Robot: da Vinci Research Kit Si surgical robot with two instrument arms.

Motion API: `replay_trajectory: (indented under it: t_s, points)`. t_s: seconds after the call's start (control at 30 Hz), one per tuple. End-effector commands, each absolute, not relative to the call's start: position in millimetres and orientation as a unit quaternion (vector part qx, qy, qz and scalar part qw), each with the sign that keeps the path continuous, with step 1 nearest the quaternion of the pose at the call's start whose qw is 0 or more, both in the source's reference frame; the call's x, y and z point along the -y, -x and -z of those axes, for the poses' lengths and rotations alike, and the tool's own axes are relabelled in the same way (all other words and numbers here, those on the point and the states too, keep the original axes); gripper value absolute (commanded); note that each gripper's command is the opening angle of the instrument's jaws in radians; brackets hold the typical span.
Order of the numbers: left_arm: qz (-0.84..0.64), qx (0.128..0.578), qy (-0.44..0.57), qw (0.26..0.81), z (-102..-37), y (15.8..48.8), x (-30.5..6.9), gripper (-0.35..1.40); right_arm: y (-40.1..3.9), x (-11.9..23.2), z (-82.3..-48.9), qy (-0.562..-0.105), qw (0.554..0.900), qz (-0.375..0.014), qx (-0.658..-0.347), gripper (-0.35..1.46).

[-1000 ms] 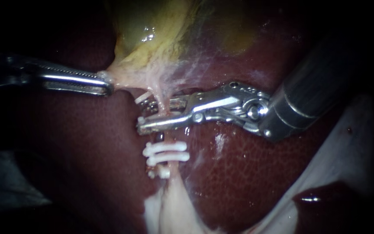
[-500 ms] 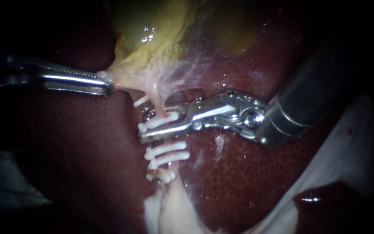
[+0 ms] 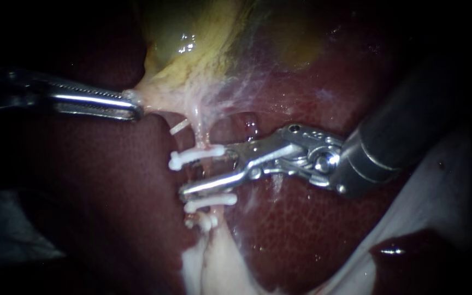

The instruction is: Going back third clip right tube

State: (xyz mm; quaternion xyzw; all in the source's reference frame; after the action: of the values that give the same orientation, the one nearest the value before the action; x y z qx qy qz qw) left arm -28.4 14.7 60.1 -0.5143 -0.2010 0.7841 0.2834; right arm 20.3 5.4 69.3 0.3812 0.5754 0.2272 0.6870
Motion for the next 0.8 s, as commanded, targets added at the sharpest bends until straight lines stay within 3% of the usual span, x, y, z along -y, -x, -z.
replay_trajectory:
  t_s: [0.03,0.23,0.4,0.6,0.8]
  points:
    - [-0.784,0.201,0.514,0.283,-60.1,28.4,-14.7,-0.35,-20.0,-5.7,-69.6,-0.373,0.693,-0.228,-0.573,0.49]
    - [-0.784,0.201,0.514,0.283,-60.1,28.4,-14.7,-0.35,-18.3,-6.6,-70.2,-0.344,0.707,-0.233,-0.573,0.50]
    - [-0.784,0.201,0.514,0.283,-60.1,28.4,-14.7,-0.35,-16.4,-6.0,-69.0,-0.319,0.730,-0.194,-0.573,0.50]
    - [-0.784,0.201,0.514,0.283,-60.2,28.4,-14.7,-0.35,-12.0,-4.5,-65.6,-0.251,0.769,-0.126,-0.574,0.50]
    - [-0.784,0.201,0.514,0.283,-60.3,28.4,-14.8,-0.35,-7.6,-4.5,-60.8,-0.200,0.784,-0.100,-0.579,0.49]
